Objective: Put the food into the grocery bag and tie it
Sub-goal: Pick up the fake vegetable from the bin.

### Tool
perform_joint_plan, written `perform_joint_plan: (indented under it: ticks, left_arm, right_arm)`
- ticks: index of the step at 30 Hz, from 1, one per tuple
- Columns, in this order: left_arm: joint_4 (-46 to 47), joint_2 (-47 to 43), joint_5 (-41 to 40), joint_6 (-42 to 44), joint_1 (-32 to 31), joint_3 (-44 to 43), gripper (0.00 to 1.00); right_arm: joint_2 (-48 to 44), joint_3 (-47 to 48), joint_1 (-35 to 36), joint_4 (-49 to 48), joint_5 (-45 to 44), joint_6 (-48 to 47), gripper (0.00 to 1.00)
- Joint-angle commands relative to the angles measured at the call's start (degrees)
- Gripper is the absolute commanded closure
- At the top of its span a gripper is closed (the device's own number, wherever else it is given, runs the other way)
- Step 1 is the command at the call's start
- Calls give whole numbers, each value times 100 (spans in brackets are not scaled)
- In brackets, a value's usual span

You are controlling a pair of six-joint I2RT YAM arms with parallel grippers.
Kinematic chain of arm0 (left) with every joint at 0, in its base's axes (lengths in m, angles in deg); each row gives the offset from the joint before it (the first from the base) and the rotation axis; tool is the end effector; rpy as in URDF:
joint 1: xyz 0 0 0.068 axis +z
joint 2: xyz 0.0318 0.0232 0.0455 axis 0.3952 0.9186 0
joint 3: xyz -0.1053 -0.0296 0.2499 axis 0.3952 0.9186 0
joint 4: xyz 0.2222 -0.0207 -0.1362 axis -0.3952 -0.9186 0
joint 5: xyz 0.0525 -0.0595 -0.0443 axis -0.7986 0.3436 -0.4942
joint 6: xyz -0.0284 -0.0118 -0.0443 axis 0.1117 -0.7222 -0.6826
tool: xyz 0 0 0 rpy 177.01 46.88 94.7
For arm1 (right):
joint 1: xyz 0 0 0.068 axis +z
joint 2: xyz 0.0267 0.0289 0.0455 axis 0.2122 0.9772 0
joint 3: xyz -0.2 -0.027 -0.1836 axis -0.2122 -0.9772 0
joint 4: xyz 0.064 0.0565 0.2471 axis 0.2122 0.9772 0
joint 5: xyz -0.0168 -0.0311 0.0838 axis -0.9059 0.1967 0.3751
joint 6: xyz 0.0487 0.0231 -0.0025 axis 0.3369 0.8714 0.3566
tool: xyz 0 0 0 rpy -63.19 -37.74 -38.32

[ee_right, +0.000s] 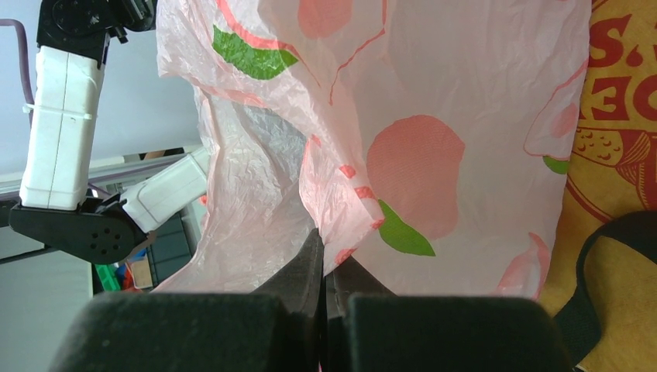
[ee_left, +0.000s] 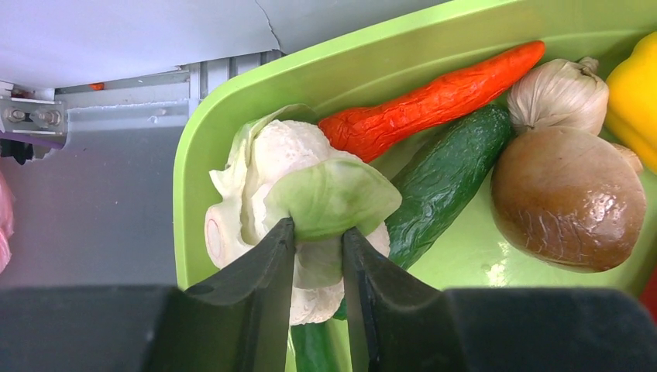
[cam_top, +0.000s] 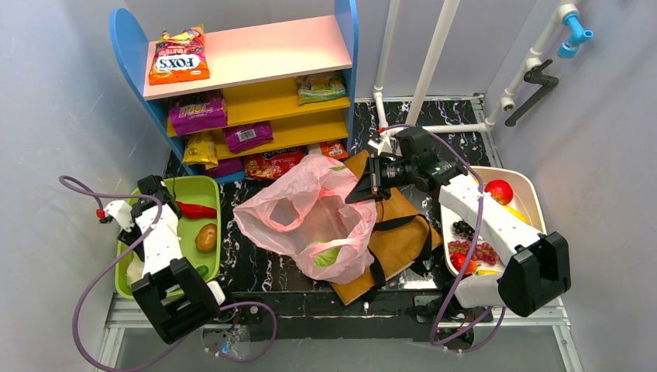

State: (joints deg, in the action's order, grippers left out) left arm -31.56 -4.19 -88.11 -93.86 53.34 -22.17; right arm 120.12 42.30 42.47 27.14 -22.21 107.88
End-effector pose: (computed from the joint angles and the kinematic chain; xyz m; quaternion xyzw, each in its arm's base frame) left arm 0.1662 0.1275 0.2405 -0.6027 0.6560 0.3864 0.2390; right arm 0.2360 0.1666 0.3128 -0.0763 0.8404 0.5218 0.1246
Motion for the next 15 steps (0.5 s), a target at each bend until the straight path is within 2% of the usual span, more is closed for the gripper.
perform_joint_plan:
  ticks: [1,5,15]
  left_arm:
    - [-153,-368,-149,-71,39,-107,94]
    - [-33,-563,34,148,39,-182,100]
    - [-108,-1279,259,227,27,-201,100]
  right_arm:
    - [-186,-24,-16,3,74,-104,99]
    - [-196,-2,-16,5,79,-67,99]
    - [-227,226,-15,151,22,-76,99]
